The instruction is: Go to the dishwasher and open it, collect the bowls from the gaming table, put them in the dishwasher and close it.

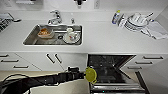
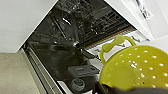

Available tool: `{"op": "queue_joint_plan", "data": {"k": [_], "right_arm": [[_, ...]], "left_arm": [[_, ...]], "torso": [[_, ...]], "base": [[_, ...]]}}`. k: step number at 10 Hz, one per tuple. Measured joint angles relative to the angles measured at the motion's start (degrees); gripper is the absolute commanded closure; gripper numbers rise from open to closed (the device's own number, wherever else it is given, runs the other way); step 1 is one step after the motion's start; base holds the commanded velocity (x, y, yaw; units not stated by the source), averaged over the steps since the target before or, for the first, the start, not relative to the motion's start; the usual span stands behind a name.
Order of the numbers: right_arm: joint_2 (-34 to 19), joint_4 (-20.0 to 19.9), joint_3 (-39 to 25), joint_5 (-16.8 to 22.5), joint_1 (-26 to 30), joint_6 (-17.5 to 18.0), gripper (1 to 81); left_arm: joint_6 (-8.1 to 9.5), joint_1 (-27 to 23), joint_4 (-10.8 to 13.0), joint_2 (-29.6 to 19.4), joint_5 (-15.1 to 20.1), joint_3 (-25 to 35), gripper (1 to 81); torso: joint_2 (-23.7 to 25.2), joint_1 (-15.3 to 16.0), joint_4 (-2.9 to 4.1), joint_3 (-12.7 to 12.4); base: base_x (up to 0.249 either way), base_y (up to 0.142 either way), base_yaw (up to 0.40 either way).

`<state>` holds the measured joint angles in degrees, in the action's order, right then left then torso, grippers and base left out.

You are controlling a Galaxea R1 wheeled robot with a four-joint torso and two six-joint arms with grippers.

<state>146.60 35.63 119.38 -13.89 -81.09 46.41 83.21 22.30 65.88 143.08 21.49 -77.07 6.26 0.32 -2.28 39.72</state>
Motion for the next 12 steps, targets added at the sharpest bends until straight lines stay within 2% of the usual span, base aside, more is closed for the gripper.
{"op": "queue_joint_plan", "data": {"k": [3,8,12], "right_arm": [[0.00,0.00,-0.04,-0.15,-0.02,-0.02,81.1],[0.30,-0.02,-0.04,-1.11,0.02,0.00,81.1],[0.43,-0.02,-0.04,-1.11,0.59,0.04,81.1]], "left_arm": [[-0.02,-2.65,-0.74,8.24,2.18,-4.41,81.1],[-0.50,-6.14,-1.27,19.08,8.72,-8.09,81.1],[-0.77,-6.64,-1.60,25.03,12.18,-10.63,81.1]], "torso": [[-0.02,0.02,0.00,0.02],[-0.04,0.04,0.02,0.13],[-0.09,0.06,0.02,3.06]], "base": [[0.000,0.000,0.000],[0.000,0.000,0.000],[0.000,0.000,0.000]]}}
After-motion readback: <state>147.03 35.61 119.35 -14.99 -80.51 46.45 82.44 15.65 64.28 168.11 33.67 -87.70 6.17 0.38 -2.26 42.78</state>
